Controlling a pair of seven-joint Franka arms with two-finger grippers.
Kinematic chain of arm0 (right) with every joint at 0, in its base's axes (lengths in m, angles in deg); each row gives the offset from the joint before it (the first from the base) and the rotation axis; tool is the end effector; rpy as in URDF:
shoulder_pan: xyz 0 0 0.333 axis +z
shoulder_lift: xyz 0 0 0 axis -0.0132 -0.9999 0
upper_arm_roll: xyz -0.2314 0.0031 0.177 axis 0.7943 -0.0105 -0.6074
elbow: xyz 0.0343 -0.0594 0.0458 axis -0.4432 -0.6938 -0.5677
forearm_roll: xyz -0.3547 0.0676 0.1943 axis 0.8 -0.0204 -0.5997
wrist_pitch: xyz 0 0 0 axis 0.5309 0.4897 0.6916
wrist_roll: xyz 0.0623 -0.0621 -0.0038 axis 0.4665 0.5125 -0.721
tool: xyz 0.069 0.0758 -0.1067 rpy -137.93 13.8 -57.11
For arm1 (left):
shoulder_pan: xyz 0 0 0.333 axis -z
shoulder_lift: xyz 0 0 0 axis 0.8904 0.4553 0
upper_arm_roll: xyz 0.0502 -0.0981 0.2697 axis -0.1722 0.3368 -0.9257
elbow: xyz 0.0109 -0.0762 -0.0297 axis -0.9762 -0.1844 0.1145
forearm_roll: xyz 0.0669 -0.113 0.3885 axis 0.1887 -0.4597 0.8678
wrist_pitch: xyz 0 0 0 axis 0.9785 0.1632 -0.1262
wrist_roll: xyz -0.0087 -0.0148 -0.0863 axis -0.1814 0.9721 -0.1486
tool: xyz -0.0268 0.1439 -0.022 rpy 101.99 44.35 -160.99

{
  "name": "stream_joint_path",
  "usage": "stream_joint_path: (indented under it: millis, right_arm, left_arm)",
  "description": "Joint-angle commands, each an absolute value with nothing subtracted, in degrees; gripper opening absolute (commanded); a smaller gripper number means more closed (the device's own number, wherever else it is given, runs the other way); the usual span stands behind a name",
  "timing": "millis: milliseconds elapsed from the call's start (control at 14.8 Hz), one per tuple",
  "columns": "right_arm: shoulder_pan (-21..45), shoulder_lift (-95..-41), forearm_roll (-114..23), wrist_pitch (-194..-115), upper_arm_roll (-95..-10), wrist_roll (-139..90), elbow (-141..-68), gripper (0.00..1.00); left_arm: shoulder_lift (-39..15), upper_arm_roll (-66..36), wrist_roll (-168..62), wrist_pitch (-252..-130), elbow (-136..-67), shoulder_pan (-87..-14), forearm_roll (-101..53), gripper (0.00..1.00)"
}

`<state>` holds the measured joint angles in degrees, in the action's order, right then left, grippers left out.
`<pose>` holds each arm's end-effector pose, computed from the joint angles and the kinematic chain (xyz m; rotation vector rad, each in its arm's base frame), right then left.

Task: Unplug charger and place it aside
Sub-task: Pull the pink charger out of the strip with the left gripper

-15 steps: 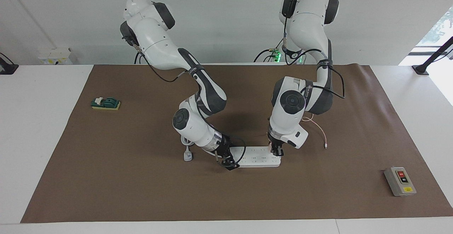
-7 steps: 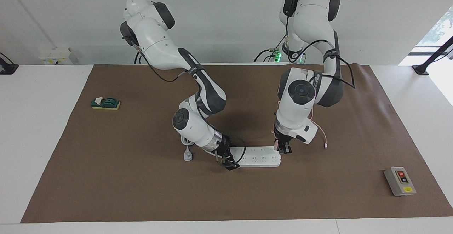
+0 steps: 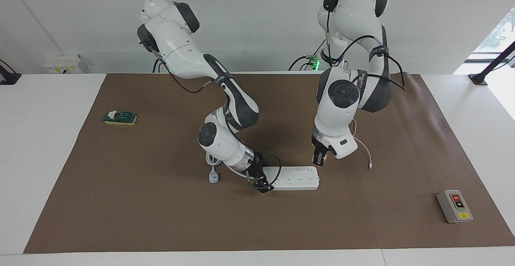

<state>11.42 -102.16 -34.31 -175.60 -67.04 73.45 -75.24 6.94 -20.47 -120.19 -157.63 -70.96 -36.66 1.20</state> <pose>0.6901 0.3704 0.2184 -1.9899 1.6845 0.4328 0.6424 -0.2839 0.3500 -2.6927 -1.5179 0.0183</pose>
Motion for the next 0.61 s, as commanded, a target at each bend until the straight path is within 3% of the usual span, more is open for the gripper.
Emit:
stream_joint_path:
  millis: [0,271,542]
  right_arm:
    - [11.2,-95.9,-34.7,-172.4,-66.9,72.8,-78.2,1.00]
    - [9.3,-87.9,-32.5,-162.9,-66.1,68.0,-80.8,1.00]
    - [3.5,-80.2,-27.5,-151.3,-66.0,49.7,-84.4,1.00]
  left_arm:
    - [-2.3,-20.7,-111.0,-157.5,-82.6,-35.4,2.2,0.00]
    - [-15.8,-20.5,-99.9,-158.0,-100.0,-34.7,2.2,0.00]
    - [-27.2,-20.6,-89.9,-157.3,-112.9,-35.1,2.2,0.00]
